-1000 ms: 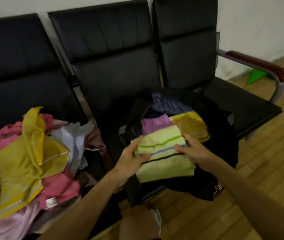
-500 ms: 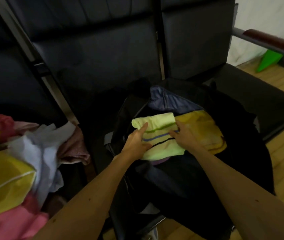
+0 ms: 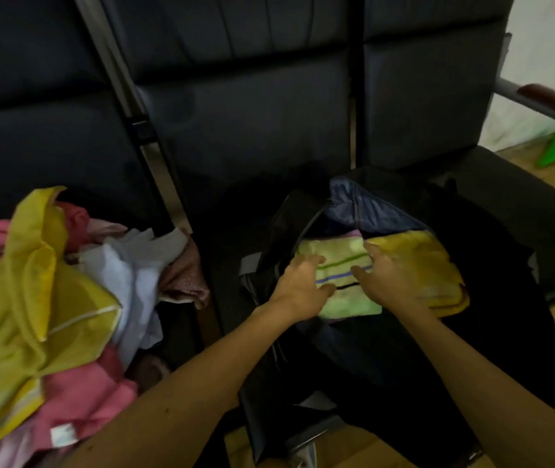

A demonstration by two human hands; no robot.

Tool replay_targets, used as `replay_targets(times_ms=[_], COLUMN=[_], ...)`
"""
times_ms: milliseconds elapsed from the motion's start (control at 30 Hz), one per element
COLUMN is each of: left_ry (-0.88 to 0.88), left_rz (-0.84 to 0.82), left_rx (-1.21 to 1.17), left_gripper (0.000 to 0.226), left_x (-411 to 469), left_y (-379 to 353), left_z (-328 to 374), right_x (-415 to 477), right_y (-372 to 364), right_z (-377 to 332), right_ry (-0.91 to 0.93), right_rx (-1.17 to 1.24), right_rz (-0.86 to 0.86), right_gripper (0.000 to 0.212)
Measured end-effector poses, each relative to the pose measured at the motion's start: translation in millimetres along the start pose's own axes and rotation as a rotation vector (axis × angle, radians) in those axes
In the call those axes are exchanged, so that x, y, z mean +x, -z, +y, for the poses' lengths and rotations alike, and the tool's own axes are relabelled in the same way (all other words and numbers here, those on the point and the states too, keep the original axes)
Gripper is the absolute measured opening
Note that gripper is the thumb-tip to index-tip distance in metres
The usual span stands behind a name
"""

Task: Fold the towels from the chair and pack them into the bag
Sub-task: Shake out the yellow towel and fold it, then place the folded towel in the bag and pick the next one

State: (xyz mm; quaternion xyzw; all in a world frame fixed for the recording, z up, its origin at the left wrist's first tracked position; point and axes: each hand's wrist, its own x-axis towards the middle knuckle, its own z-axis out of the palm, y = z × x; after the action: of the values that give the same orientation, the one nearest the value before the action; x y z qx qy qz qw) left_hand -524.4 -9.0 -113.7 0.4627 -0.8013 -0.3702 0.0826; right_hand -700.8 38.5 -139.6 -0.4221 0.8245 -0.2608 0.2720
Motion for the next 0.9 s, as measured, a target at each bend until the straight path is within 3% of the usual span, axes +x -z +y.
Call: replay_targets(times_ms=[100,167,267,433,533,667,800,900], left_ry=[-0.101,-0.121,-0.072,0.118,0.256,0.431,0.426,0.384], left_rz=[0.163,0.257,0.395,0.522,0.591,0.665,0.565,0.499], left_rx=[-0.138,-0.167,-0.128,-0.005,0.054,0.100,0.250,0.430], left_gripper=[0.028,0.016,0.009,0.003,0.009,0.008,0.031,0.046], left_x=[-50.0,-93.4,-163.6,-263.4,-293.7,-308.2,-304.1,-298.3], left_y=[46.6,76.1,97.9,91.0,98.0,128.0,140.8,144.4], left_z=[4.0,-11.0,-53.8,-145.0,-196.6,-254.7,-287.8,-297.4], right_x=[-54.4,-101.3,-171.9,-252.5,-271.0,-272.6,-260.1,-252.7], right_y=[6.6,-4.9,-46.8,-137.4,-178.2,-227.5,-275.1,-300.6], right_z=[-32.0,-51.9,-75.7,-104.7,-130.4,-184.8,-236.2,-254.4], right_ry=[0.084,0.166,0.205,0.271,0.238,0.335,0.355,0.373], right_rx=[0.127,0.271,0.417,0.328,0.302,0.236,0.074,-0.020], right_rz=[0.090,0.097,-0.089,-0.383,-0.444,-0.421,-0.459,-0.454], right_gripper=[0.040,0.025,0.018,0.012,0.008,0.002,0.003,0.023])
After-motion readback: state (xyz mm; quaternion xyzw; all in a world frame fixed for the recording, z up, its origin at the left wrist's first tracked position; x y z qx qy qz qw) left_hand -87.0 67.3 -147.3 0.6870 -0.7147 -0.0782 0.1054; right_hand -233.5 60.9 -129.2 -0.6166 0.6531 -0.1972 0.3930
